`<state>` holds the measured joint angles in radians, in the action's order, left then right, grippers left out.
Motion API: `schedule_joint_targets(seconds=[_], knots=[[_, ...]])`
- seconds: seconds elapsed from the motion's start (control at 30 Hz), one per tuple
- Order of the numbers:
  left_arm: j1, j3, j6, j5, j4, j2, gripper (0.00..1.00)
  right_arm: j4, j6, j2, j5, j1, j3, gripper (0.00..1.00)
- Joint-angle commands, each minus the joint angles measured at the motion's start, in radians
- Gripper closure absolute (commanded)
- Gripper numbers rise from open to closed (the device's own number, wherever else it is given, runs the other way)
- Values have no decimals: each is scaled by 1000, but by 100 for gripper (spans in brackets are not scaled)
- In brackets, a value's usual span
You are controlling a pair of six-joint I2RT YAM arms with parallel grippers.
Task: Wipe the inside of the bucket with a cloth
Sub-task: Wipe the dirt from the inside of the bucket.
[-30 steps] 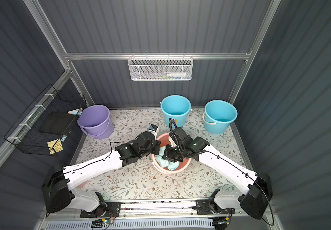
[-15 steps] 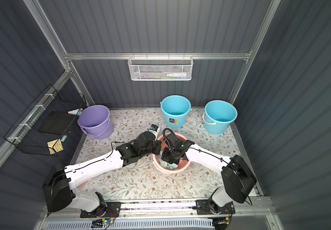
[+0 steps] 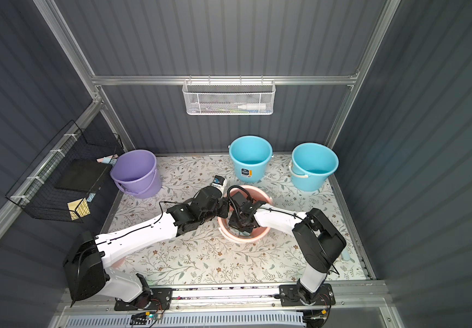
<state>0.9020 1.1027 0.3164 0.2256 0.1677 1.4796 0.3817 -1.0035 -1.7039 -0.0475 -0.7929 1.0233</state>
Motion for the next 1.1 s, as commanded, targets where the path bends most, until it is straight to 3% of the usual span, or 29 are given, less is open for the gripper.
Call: schedule_joint_targets(seconds=[0.0, 0.27, 0.53, 0.67, 0.9, 1.07], knots=[[18, 20, -5, -53, -20, -3, 100, 21, -4, -13, 11, 9, 2, 100], [17, 28, 7, -48, -9, 8, 100, 19, -90, 201, -118, 9, -66, 100], [16, 31, 12, -51, -7, 7, 100, 27, -198, 370, -152, 9, -77, 100], [17, 28, 10, -53, -5, 2, 100, -78, -323, 431, -149, 8, -130, 100], [16, 31, 8, -59, -3, 1, 100, -253, -512, 442, -142, 7, -172, 100], [15, 31, 5, -68, -9, 2, 100, -333, -597, 423, -57, 4, -188, 100]])
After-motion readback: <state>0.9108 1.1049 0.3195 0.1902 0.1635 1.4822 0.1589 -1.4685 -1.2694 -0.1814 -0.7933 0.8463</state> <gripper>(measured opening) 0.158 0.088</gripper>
